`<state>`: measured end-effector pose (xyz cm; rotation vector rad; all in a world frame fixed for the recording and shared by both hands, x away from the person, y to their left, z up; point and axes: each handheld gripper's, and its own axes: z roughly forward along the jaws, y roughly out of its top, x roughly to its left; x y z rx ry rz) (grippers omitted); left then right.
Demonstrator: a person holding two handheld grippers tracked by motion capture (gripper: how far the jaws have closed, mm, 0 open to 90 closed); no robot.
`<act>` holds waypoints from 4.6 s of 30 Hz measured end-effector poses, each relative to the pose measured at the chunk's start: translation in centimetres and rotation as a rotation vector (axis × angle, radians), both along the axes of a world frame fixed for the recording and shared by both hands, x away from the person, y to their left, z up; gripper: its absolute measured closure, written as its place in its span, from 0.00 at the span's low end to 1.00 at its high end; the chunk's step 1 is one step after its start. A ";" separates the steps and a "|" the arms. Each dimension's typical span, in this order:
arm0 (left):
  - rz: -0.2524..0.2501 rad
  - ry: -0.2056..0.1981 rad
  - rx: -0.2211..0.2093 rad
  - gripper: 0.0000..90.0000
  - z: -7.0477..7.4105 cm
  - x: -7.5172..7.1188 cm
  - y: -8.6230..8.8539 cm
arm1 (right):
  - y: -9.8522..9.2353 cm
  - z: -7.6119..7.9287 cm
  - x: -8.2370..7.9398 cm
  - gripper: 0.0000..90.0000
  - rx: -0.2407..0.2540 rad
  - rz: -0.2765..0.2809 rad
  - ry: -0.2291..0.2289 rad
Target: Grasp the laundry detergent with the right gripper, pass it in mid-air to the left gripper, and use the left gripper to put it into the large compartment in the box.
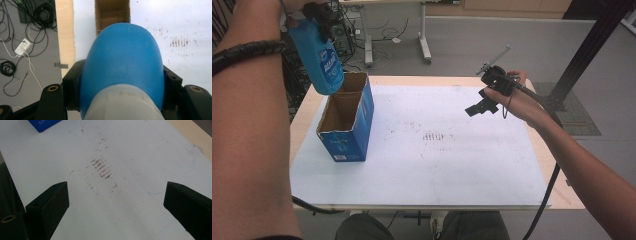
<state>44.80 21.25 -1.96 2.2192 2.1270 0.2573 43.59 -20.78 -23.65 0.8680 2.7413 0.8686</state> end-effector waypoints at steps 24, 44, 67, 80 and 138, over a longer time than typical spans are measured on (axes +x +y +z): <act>0.100 0.009 -0.027 0.41 -2.3 1.0 0.9 | -1.5 0.5 -0.1 0.07 0.005 -0.045 -0.011; 0.123 0.024 -0.050 0.41 -6.3 1.2 2.1 | -1.4 0.0 -0.1 0.07 0.003 -0.045 -0.004; 0.112 0.044 -0.075 0.41 -12.9 1.5 2.2 | -1.1 -1.0 -0.3 0.07 0.002 -0.051 0.012; 0.092 0.053 -0.068 0.41 -17.3 1.7 1.7 | -0.9 -1.2 -0.3 0.07 -0.009 -0.055 0.012; 0.047 0.082 -0.064 0.40 -25.3 1.9 1.4 | -1.3 -2.6 -0.2 0.07 -0.011 -0.074 0.039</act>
